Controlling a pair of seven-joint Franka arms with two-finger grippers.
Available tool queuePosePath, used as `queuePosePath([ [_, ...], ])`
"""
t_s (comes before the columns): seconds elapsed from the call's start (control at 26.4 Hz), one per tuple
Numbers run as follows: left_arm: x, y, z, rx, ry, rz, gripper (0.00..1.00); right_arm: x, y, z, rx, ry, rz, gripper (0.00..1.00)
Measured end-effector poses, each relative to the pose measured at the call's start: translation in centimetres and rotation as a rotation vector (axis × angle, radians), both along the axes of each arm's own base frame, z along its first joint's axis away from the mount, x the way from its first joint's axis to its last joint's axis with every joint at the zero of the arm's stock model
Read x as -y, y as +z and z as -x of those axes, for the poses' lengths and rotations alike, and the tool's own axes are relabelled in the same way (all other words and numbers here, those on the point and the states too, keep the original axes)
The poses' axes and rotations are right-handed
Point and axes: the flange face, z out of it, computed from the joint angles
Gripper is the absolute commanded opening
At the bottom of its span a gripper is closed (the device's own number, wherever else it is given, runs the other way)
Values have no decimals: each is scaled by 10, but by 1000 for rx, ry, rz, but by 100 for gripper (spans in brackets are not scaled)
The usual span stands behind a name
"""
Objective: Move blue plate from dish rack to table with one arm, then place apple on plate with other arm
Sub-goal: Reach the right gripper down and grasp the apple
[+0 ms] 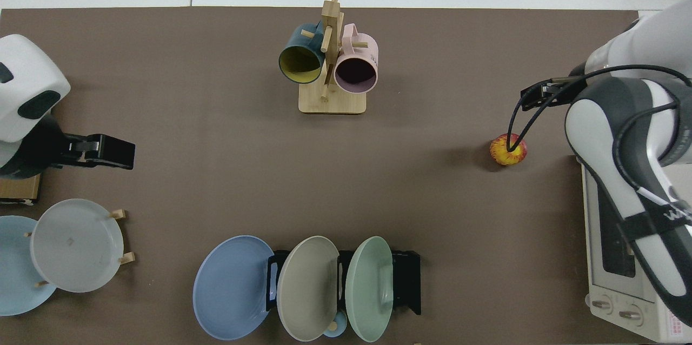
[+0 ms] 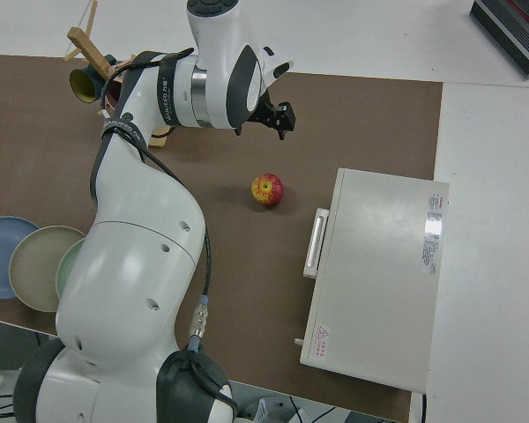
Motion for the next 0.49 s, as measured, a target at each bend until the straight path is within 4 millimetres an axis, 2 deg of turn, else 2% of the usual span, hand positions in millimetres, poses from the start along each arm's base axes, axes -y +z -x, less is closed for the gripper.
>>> queuePosePath([
  [0.15, 5, 2, 9, -24, -10, -4, 100, -7, -24, -2, -24, 0, 1, 100],
  [0.26, 12, -5, 22, -43, -21, -12, 100, -7, -43, -2, -32, -1, 2, 100],
  [0.49, 21, -44, 62, -80, -29, -10, 99, -4, -73, 5, -52, -6, 4, 100],
])
